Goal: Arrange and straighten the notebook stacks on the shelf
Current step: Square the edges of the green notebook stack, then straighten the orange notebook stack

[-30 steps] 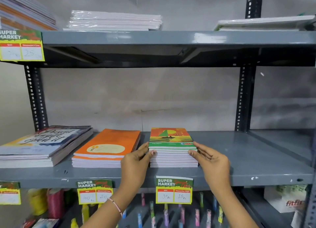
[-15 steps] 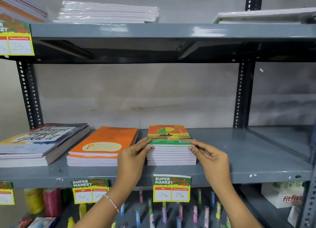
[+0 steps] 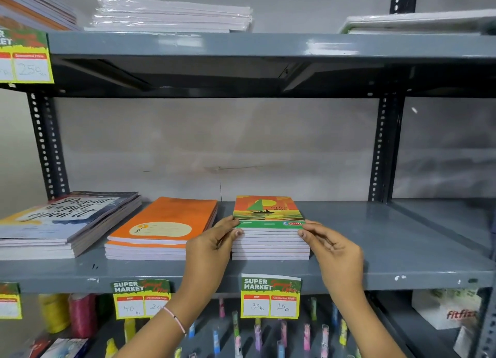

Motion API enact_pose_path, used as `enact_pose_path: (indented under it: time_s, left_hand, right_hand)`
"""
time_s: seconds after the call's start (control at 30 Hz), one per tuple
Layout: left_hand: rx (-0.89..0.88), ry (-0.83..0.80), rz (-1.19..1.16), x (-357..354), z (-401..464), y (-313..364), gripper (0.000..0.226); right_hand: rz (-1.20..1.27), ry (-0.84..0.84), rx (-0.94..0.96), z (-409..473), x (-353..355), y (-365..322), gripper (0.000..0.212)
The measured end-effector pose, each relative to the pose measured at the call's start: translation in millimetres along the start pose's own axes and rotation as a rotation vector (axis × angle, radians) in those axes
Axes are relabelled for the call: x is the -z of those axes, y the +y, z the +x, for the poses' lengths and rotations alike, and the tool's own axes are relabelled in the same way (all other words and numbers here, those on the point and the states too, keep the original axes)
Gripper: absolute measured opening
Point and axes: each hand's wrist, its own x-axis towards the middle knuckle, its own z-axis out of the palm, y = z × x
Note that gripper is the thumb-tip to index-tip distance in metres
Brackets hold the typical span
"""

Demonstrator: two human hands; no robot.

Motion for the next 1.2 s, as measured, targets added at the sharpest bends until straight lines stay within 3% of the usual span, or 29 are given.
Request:
enact_pose_path:
  time_s: [0.23,0.37,0.47,0.57,0.7,1.2]
  left_hand:
    - [-0.041,-0.097,0.022,12.0,-5.6,10.5,0.047]
    - [-0.065,0.081,0.07,75.9,-8.4,-4.4,0.048]
    - [0.054,0.167,0.235,138.3,7.0,-35.1,0.048]
    - [0.199,0.056,0.403,177.1,23.9,-66.4,0.057]
    - [0.188,-0.096,0.411,191.8,25.2,-96.7,0.037]
    - [0.061,0.115,0.355,186.0,17.6,-125.9,0.024]
  right_hand:
    - [-0.003,0.014,-0.031,-8.6,-1.5,-10.1,0.016]
    - [-0.033,0.09,0.181,-35.0,-32.4,-35.8,0.025]
    - [-0.056,-0.153,0.188,-53.3,-89.5,-46.3,0.021]
    - [-0.247,-0.446,0.151,-52.5,-146.0,-34.7,0.023]
    - [-0.517,-0.605,0.105,-41.3,-182.3,-8.8,0.039]
    - [-0.552,-0.456,0.159,-48.5,-185.6,-5.7,0.024]
